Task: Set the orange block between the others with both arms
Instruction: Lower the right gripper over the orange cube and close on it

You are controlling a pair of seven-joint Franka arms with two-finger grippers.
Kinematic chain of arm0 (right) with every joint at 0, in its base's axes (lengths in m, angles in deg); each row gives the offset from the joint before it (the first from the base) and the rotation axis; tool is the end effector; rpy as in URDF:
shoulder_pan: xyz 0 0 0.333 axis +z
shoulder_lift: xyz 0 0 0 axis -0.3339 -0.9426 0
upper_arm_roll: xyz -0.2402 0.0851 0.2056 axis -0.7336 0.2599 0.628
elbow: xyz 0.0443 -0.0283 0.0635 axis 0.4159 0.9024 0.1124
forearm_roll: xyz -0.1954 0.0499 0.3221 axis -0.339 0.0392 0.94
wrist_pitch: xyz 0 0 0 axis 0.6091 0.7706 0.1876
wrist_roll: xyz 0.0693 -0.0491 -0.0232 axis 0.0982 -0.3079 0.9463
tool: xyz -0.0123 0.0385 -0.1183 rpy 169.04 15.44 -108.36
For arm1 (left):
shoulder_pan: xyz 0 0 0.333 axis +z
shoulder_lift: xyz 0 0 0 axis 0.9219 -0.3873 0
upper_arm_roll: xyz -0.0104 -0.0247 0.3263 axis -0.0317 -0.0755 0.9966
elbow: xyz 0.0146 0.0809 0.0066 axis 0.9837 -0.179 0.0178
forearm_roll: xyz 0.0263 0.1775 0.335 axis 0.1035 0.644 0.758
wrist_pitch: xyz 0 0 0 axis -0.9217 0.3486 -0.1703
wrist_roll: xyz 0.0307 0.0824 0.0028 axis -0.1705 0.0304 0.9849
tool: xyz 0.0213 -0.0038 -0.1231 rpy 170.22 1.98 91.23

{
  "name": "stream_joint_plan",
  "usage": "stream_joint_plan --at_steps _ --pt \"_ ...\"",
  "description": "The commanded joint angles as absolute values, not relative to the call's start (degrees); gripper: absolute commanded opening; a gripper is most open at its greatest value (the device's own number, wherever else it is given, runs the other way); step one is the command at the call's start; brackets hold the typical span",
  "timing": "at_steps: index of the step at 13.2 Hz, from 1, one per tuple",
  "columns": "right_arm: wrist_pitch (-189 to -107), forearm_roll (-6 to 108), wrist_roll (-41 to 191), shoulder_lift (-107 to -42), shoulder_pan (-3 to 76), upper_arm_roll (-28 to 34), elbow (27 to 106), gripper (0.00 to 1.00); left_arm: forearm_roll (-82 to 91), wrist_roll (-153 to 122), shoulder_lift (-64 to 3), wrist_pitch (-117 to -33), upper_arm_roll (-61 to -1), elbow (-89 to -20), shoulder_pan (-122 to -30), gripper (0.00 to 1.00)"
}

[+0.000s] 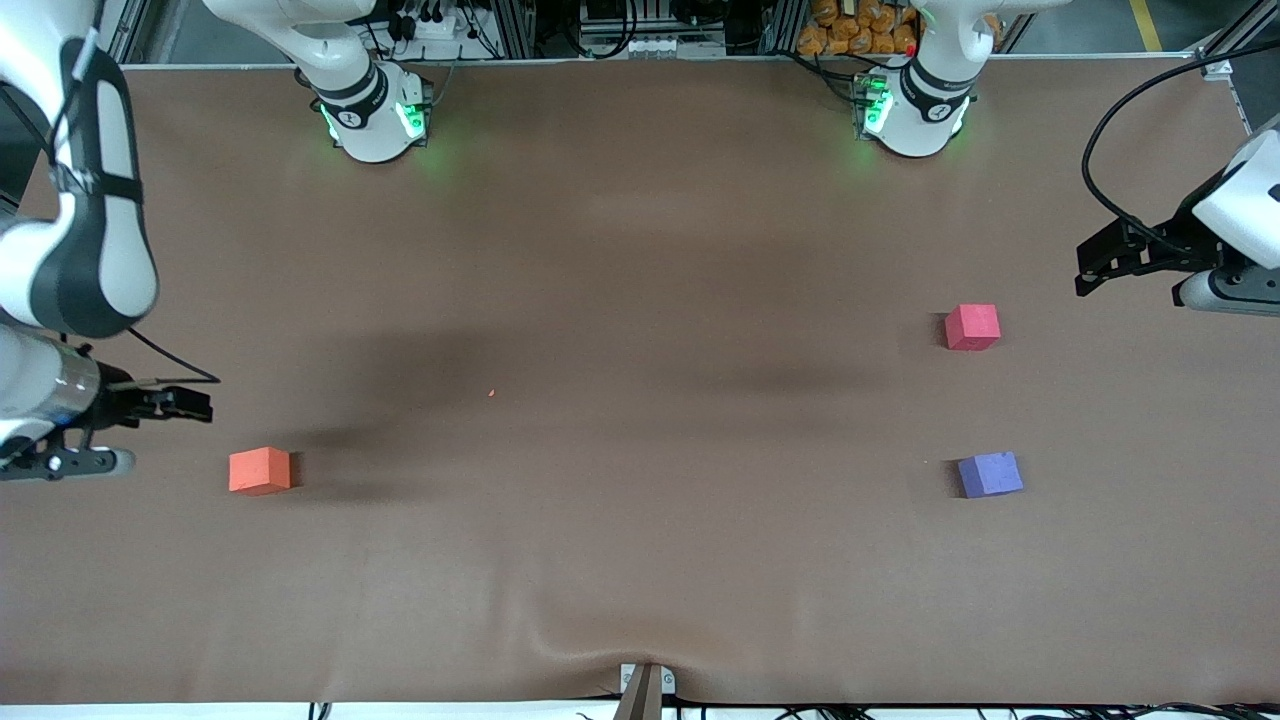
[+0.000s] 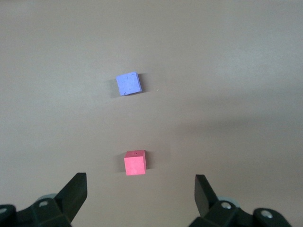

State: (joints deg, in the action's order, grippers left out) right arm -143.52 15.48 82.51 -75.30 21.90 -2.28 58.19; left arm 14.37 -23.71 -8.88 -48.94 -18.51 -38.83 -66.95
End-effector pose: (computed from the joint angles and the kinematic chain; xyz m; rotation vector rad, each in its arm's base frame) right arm 0.6576 -0.0773 0.3948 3.0937 0.1236 -0.0884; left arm 0.5646 -0.0526 0.6257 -3.1296 0.2038 -0.0606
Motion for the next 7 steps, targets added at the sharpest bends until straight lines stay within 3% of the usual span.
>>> stream_joint_plan --at_steps 1,7 --pt "-146.57 15.16 84.52 -80.09 21.18 -1.89 54.35 1.0 14.72 -24.68 -8.83 -49.16 -19.02 -38.38 -66.77 1.0" --pt "-159.06 15.16 87.85 -88.88 19.77 -1.89 54.34 1.0 14.72 -24.68 -8.74 -49.07 -19.28 -38.47 -66.77 1.0"
